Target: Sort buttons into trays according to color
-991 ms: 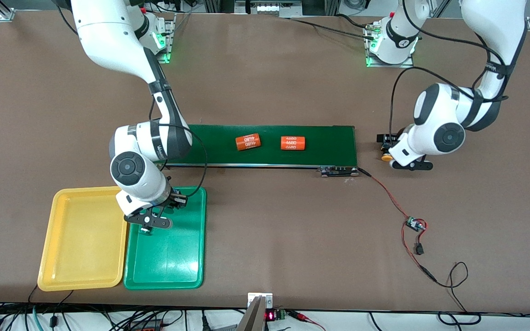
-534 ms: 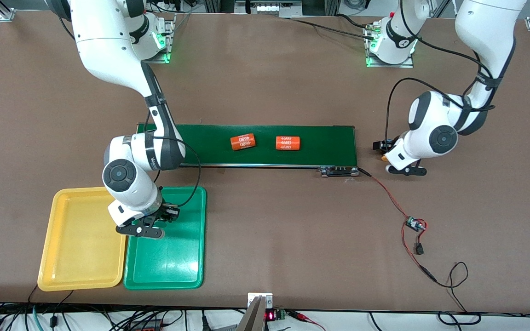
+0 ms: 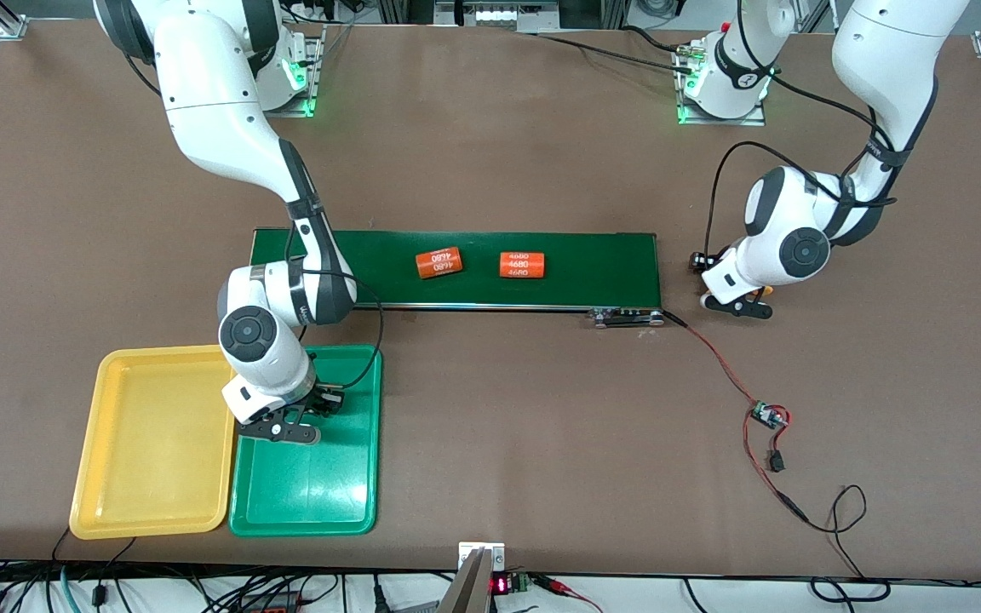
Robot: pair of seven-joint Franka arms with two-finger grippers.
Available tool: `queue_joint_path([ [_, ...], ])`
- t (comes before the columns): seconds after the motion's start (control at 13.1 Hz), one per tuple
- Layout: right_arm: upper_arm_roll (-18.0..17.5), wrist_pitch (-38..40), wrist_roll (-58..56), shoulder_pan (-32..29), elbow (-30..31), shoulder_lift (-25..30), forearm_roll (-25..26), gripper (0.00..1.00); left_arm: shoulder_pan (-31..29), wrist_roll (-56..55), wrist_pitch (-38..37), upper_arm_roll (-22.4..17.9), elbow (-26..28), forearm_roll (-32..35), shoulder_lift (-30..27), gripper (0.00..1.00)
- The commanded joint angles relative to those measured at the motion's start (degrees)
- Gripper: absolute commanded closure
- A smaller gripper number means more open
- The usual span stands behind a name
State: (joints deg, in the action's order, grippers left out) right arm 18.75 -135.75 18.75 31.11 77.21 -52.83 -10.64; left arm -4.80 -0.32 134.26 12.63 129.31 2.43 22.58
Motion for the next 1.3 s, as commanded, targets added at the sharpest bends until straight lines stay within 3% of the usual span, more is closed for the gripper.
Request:
queue_joint_path([
  [0.0, -0.3, 0.3, -0.2, -0.4, -1.6, 0.1, -1.5, 0.0, -0.2, 2.3, -5.2, 0.2, -3.3, -0.7, -3.3, 0.87],
  [0.15, -0.2, 1.2, -0.3, -0.2, -1.7, 1.6, -4.5, 0.0, -0.1, 2.3, -17.0, 1.0, -11.1, -1.5, -3.5, 0.89],
  [0.31, 0.1, 5.3, -0.3, -0.1, -1.6, 3.7, -4.6, 0.0, 0.1, 1.6, -23.5, 4.6, -17.1, -2.4, -3.5, 0.88],
  [0.61, 1.7, 18.8, -0.8, -0.4, -1.6, 11.5, -3.8, 0.0, 1.5, -3.0, -20.6, 11.0, -17.8, -13.4, -2.3, 0.87],
  [0.84, 5.1, 26.0, -1.0, -0.4, -1.7, 15.5, -3.7, 0.0, 3.8, -9.9, -12.4, 15.0, -17.0, -13.8, 1.0, 0.83],
  [0.99, 7.4, 28.5, -2.2, -0.4, -1.6, 17.3, -3.7, 0.0, 5.6, -11.5, -11.6, 15.4, -16.0, -13.8, 1.9, 0.83],
  [1.14, 12.9, 32.0, -4.7, -0.2, -1.7, 18.7, -3.8, 0.0, 5.8, -11.5, -11.6, 15.4, -15.4, -13.8, 3.5, 0.72],
  [1.22, 15.7, 33.4, -6.8, -0.1, -1.7, 18.8, -4.1, 0.0, 5.8, -11.5, -11.4, 15.4, -15.4, -13.8, 3.8, 0.46],
])
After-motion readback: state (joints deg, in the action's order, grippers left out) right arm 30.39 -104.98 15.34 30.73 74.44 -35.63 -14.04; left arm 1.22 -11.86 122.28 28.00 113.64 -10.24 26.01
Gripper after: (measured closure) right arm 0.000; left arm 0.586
